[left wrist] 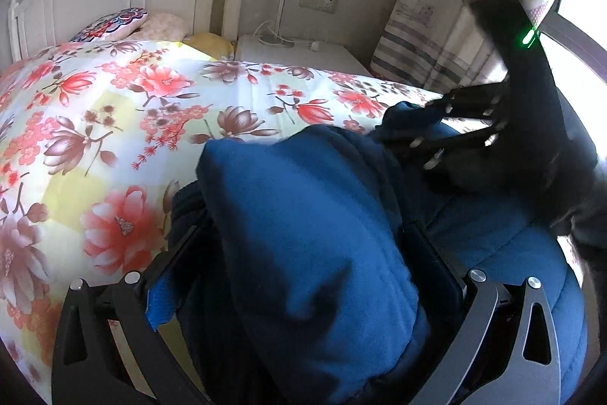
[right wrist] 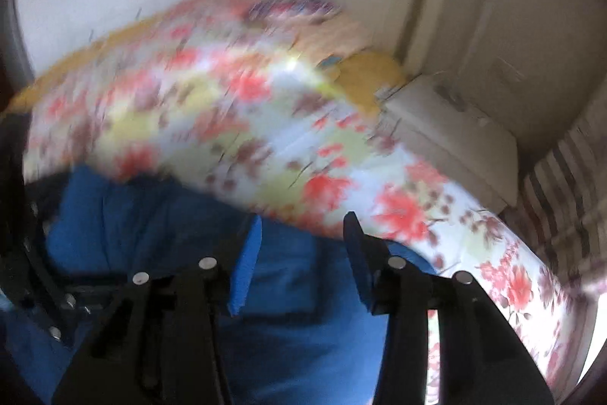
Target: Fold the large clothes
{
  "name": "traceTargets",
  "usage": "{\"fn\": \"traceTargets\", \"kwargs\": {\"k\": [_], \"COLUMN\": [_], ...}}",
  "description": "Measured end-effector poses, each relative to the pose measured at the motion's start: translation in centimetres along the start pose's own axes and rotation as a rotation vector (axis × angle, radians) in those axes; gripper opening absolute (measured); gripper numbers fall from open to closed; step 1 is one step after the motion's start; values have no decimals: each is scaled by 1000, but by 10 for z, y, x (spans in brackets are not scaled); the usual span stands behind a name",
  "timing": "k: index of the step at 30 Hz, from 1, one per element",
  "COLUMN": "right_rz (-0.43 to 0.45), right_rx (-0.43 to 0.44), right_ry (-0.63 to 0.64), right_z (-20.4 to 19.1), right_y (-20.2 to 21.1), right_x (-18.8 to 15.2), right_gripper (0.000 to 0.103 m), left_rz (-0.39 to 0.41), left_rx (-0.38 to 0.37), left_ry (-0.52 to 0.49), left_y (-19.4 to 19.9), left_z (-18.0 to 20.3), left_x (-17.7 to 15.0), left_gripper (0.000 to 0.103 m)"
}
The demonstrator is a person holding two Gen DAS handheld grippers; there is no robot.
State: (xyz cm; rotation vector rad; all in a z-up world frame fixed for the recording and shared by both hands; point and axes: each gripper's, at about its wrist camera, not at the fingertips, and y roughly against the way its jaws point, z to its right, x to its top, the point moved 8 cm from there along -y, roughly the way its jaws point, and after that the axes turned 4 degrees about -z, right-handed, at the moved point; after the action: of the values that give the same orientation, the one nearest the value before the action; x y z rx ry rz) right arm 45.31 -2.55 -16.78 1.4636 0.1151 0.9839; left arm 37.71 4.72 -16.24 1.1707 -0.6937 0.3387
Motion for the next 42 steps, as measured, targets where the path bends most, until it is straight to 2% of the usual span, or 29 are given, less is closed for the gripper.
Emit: {"fn": "traceTargets", "kwargs": {"k": [2, 6, 8, 10, 13, 16, 19, 20, 21, 22, 23, 27, 28, 29, 30, 31, 32, 34, 36, 37, 40, 42], "right_rz": [-27, -54, -57, -44, 51, 85, 60, 19, -29, -52, -66, -48, -25, 8, 43, 114, 156, 227, 269, 278, 259, 210], "right_rx": [-20, -49, -92, -135, -77, -48, -11, -11, -20, -37, -64, -78, -60, -37, -15, 29, 56, 116, 172, 220, 466, 540], "right_ry": [0, 10, 35, 59, 47, 148, 267, 305, 334, 356, 382, 371, 347, 317, 286, 215, 157, 2, -174, -284, -544, -636], "right_z": [-4, -3, -6, -10, -29, -69, -112, -125, -136, -142, -148, -147, -143, -138, -133, -119, -105, -71, -35, -16, 12, 14], "right_y": [-18, -19, -15, 0, 35, 53, 44, 30, 13, 2, -8, 6, 17, 31, 45, 71, 88, 118, 135, 140, 133, 118], "right_x": [-4, 1, 3, 8, 24, 38, 43, 40, 36, 33, 32, 35, 32, 29, 25, 15, 5, -23, -58, -82, -143, -173], "right_gripper": [39, 39, 39, 40, 40, 41, 41, 39, 32, 27, 24, 26, 28, 39, 56, 65, 74, 78, 94, 96, 98, 100], "left_rz": [2, 9, 34, 64, 129, 167, 143, 115, 102, 91, 76, 59, 52, 44, 32, 23, 21, 12, -33, -71, -153, -187], "left_rx": [4, 37, 87, 103, 106, 100, 89, 111, 123, 116, 74, -26, -73, -118, -188, -255, -292, -379, -457, -478, -511, -529], "left_ry": [2, -11, -8, 9, 41, 60, 46, 31, 30, 49, 91, 145, 177, 213, 275, 343, 387, 462, 520, 531, 505, 504], "left_y": [1, 6, 22, 43, 86, 117, 128, 121, 115, 110, 107, 107, 106, 105, 102, 100, 99, 94, 83, 75, 59, 52], "left_z": [-1, -1, -2, -4, -6, -6, 3, 5, 4, 1, -3, -9, -12, -15, -20, -27, -29, -37, -40, -39, -25, -19], "left_x": [-1, -1, -4, -12, -29, -50, -83, -92, -98, -104, -107, -106, -106, -106, -107, -107, -108, -105, -100, -98, -93, -92], "left_gripper": [99, 99, 99, 99, 99, 99, 99, 99, 99, 99, 99, 99, 99, 99, 99, 99, 99, 99, 99, 99, 99, 99]}}
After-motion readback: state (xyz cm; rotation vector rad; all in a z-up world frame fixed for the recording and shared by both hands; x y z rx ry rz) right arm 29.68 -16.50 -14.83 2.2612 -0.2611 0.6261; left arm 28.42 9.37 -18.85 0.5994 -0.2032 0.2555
